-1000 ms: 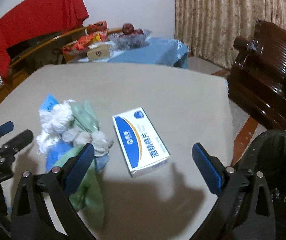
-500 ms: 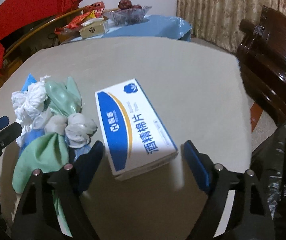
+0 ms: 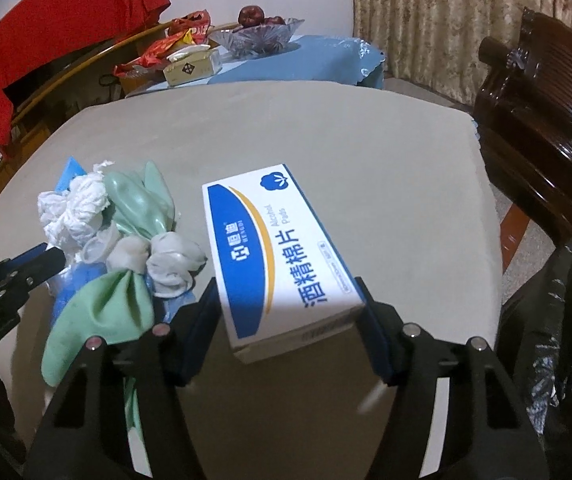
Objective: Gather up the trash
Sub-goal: 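Grasp the white tissue with the left tool while the right tool grasps the white-blue box, then carry the tissue and box over the bin and release both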
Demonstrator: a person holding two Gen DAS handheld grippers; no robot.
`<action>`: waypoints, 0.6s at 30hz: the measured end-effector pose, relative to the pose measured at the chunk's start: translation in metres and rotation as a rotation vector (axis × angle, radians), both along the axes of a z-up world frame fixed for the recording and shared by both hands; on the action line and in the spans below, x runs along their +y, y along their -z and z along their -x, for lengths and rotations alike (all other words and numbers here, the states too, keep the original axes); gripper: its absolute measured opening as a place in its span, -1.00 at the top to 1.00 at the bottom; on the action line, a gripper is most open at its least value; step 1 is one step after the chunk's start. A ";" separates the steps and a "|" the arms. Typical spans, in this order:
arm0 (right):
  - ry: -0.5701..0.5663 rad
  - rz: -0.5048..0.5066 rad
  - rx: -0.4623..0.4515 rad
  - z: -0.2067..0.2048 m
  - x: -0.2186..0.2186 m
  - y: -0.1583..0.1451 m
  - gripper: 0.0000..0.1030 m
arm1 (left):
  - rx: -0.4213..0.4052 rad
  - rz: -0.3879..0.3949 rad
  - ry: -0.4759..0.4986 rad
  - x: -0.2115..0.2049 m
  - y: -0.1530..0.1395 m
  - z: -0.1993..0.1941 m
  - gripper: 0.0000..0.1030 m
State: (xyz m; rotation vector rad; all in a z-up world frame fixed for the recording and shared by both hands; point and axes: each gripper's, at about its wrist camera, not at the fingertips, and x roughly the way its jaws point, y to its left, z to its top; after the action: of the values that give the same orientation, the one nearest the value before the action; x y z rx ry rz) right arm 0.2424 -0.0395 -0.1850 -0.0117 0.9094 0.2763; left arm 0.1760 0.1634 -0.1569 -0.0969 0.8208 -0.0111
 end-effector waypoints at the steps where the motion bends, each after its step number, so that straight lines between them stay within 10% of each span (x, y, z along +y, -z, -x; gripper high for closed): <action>1: 0.003 -0.001 -0.002 0.001 0.000 -0.001 -0.20 | -0.002 -0.001 -0.003 0.000 0.000 0.000 0.57; 18: 0.033 -0.062 -0.087 0.027 -0.013 -0.047 -0.18 | -0.120 0.006 -0.042 0.001 -0.056 0.028 0.69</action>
State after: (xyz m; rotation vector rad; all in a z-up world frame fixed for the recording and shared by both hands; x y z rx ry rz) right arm 0.2152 -0.0526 -0.1381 0.0482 0.8140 0.2708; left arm 0.1483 0.1642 -0.1010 -0.1176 0.6989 0.0202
